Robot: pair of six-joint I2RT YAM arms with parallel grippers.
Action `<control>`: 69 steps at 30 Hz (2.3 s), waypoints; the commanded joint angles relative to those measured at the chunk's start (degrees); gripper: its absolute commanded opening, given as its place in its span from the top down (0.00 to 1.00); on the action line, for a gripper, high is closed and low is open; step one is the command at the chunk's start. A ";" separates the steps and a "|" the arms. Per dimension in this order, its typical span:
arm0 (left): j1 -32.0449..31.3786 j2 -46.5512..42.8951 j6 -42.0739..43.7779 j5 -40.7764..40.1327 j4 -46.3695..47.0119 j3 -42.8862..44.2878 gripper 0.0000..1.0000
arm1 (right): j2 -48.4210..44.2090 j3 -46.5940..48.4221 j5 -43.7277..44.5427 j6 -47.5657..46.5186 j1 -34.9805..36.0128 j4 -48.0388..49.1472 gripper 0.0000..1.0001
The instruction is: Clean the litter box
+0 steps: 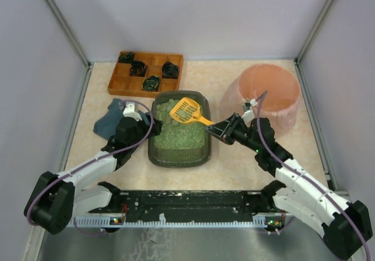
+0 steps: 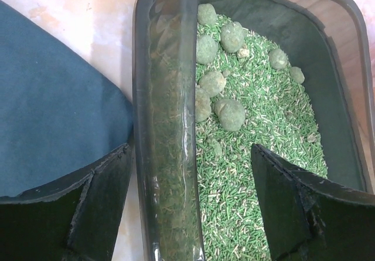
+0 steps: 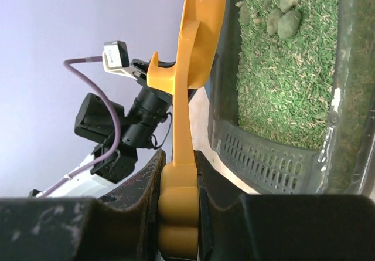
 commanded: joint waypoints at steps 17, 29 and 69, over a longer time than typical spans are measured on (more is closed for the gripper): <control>-0.21 1.59 0.50 -0.94 4.45 1.61 0.13 | -8.40 26.31 14.67 -6.11 -5.47 -26.64 1.00; -0.24 2.97 0.50 -0.50 4.42 2.31 0.13 | -17.33 36.94 45.30 -14.70 -5.61 -46.35 1.00; -0.23 3.52 0.49 0.58 3.12 3.46 0.13 | 6.10 55.73 42.66 -68.41 -5.55 -60.18 1.00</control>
